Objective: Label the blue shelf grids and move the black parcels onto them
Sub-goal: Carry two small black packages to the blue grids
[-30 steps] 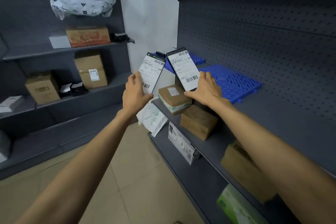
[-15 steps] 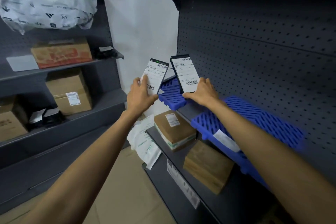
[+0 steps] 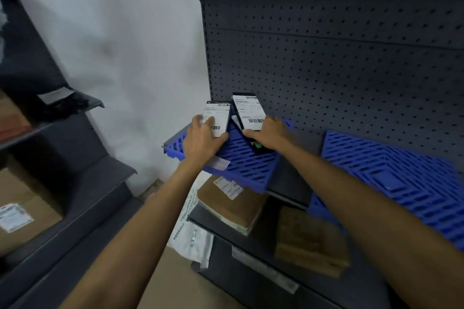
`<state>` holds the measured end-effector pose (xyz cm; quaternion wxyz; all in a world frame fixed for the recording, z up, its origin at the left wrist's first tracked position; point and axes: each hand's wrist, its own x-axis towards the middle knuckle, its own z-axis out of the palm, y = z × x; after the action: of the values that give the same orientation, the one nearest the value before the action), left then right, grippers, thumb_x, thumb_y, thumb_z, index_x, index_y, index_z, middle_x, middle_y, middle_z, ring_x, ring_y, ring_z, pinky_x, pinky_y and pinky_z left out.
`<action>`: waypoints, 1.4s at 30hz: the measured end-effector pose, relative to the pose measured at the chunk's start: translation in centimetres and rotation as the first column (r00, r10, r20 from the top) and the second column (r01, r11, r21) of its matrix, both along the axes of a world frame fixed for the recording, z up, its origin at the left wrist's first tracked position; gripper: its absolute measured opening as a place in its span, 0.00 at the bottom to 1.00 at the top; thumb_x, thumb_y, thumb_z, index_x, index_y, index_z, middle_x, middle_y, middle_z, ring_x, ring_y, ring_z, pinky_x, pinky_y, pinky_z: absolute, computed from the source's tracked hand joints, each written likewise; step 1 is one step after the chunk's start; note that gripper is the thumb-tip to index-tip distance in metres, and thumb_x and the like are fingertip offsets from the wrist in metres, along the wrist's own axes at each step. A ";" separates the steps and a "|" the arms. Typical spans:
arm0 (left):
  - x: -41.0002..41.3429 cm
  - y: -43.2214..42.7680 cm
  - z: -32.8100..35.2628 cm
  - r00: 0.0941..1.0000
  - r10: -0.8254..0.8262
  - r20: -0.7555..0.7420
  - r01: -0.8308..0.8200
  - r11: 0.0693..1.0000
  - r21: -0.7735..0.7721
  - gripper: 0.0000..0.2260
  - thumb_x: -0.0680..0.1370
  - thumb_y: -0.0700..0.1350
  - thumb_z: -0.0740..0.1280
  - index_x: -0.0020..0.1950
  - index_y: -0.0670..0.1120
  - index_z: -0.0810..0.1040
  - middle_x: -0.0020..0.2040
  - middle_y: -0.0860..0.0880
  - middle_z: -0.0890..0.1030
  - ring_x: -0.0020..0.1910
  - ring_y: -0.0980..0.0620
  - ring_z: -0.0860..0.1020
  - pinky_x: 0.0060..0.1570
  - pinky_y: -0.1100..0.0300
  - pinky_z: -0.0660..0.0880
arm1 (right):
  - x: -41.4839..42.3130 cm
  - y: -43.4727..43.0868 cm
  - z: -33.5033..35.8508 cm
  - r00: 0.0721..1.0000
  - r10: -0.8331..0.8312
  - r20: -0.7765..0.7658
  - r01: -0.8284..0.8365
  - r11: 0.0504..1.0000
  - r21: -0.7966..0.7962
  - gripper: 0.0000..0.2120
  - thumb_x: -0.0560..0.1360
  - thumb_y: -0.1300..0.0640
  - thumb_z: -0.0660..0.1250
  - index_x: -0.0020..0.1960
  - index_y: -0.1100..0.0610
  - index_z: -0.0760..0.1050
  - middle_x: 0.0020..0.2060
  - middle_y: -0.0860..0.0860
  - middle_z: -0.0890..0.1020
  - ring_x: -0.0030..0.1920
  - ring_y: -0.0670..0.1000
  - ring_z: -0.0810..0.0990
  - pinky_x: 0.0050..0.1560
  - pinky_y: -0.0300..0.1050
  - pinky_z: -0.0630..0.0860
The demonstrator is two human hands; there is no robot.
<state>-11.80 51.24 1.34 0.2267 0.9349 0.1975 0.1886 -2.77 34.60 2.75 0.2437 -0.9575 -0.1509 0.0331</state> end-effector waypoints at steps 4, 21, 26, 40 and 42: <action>1.8 1.6 -0.6 0.994 -0.111 -0.020 0.111 0.994 0.007 0.27 0.76 0.61 0.65 0.70 0.47 0.73 0.71 0.44 0.68 0.67 0.38 0.70 0.60 0.43 0.73 | -0.1 1.7 -0.6 1.000 -0.008 -0.016 0.007 1.000 -0.010 0.41 0.75 0.31 0.60 0.76 0.59 0.61 0.74 0.59 0.63 0.72 0.62 0.64 0.67 0.58 0.70; 5.0 -1.6 2.1 0.875 -0.483 -0.036 0.465 0.816 0.344 0.17 0.79 0.47 0.66 0.67 0.44 0.76 0.65 0.43 0.76 0.63 0.39 0.73 0.57 0.45 0.74 | -2.5 -7.1 1.5 0.988 0.024 0.152 0.031 0.938 -0.345 0.19 0.83 0.49 0.57 0.69 0.60 0.68 0.63 0.61 0.75 0.60 0.62 0.75 0.55 0.55 0.75; 4.5 -10.1 3.3 0.801 -0.586 -0.119 0.575 0.699 0.425 0.18 0.79 0.45 0.64 0.69 0.45 0.74 0.64 0.43 0.76 0.61 0.40 0.74 0.57 0.47 0.73 | -5.5 -15.6 2.9 0.978 -0.059 0.198 0.138 0.900 -0.413 0.18 0.83 0.52 0.59 0.69 0.61 0.69 0.61 0.62 0.76 0.58 0.62 0.76 0.53 0.54 0.74; -6.8 -46.6 4.4 0.497 -0.853 -0.157 0.796 0.376 0.475 0.17 0.79 0.48 0.65 0.68 0.49 0.75 0.65 0.46 0.77 0.63 0.43 0.75 0.59 0.49 0.73 | -25.9 -50.1 3.4 0.832 -0.469 0.296 0.555 0.709 -0.435 0.19 0.80 0.54 0.62 0.69 0.57 0.68 0.63 0.58 0.76 0.64 0.60 0.73 0.57 0.53 0.74; -9.2 -52.2 4.2 0.435 -0.888 -0.147 0.821 0.324 0.469 0.17 0.79 0.49 0.65 0.68 0.50 0.75 0.66 0.46 0.76 0.64 0.43 0.75 0.59 0.48 0.73 | -29.7 -54.9 3.0 0.801 -0.523 0.291 0.598 0.681 -0.424 0.18 0.80 0.55 0.62 0.68 0.58 0.69 0.63 0.58 0.76 0.64 0.61 0.73 0.57 0.54 0.74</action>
<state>-21.02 -0.97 5.51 0.0678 0.9048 -0.3944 0.1458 -32.47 -20.28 5.80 -0.0238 -0.9861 0.1462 -0.0758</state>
